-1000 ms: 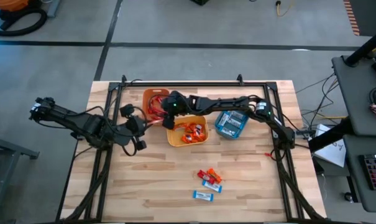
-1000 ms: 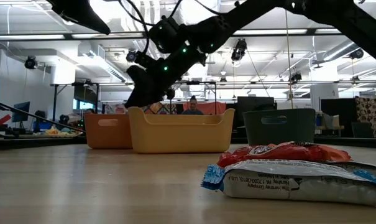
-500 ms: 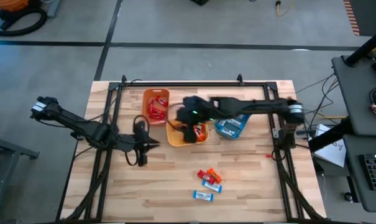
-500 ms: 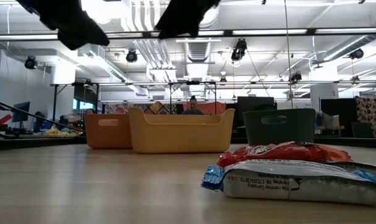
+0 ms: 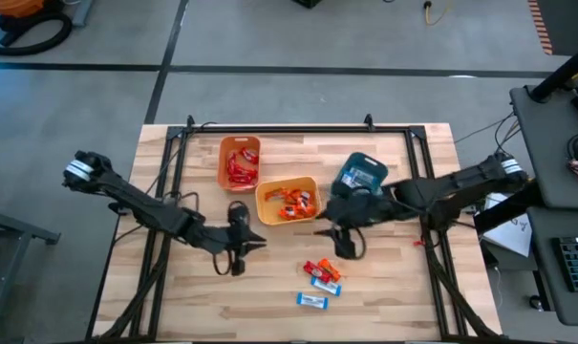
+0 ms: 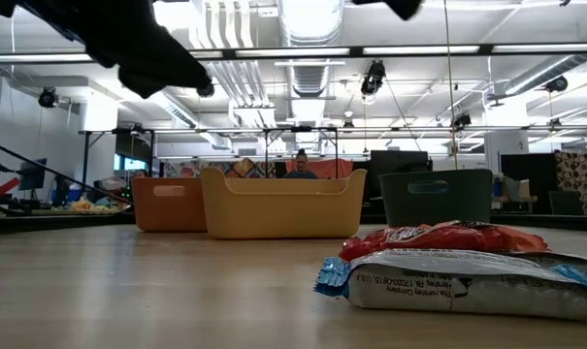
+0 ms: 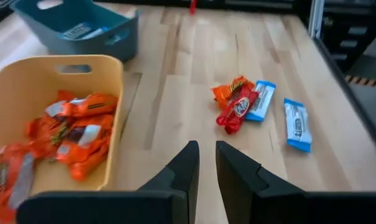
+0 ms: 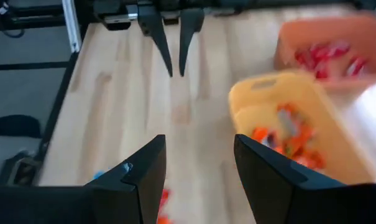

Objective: Sort candy
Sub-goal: Put the white chocolate into the blue bin

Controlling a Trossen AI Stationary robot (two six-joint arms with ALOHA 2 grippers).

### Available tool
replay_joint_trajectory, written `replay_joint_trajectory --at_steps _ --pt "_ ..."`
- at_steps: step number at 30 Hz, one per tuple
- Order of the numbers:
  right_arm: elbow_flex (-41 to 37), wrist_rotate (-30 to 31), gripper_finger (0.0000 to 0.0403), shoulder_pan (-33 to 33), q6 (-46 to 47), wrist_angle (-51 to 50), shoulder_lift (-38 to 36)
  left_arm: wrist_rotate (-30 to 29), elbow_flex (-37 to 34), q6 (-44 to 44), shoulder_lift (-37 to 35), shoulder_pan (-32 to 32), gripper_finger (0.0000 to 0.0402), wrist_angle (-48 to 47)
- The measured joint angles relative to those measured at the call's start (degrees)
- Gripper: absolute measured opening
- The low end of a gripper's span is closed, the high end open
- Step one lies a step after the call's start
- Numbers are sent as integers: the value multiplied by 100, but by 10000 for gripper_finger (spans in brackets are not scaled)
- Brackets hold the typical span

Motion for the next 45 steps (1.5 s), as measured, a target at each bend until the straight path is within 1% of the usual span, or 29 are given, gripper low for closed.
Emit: replay_joint_trajectory --at_steps 4,10,13,15,17,20,24,28,32,36,40,42,45 --pt "-455 29 182 379 646 -11 -239 80 437 405 759 -83 39 5" --pt "-956 -32 182 919 1214 -44 -311 91 1053 979 1734 -307 39 -1" --pt "-1133 -258 182 1142 1610 -66 -311 105 1375 1184 2123 -462 39 -2" --pt "-1171 -437 182 1278 1986 -222 -311 239 1609 1247 2356 -545 39 -11" --pt "-1189 -484 183 1438 2365 -419 -312 374 1839 1296 2576 -623 39 14" --pt "-1196 -535 183 1681 2887 -697 -313 393 2130 1370 2917 -719 39 13" --pt "-1196 -636 183 1977 3339 -776 -313 393 2498 1349 3349 -742 39 41" --pt "-1196 -632 183 2175 3467 -780 -313 392 2876 1313 3798 -740 43 81" --pt "-1213 -584 183 2273 3471 -776 -313 483 3161 1366 4123 -748 71 87" --pt "-1249 -580 183 2285 3443 -767 -315 663 3265 1381 4367 -748 115 155" --pt "-1309 -574 183 2285 3389 -775 -315 676 3212 1383 4507 -738 157 603" --pt "-1343 -569 183 2285 3347 -773 -315 658 3181 1328 4560 -720 172 627" --pt "-1416 -567 183 2285 3324 -779 -315 653 3161 1191 4615 -698 179 633"
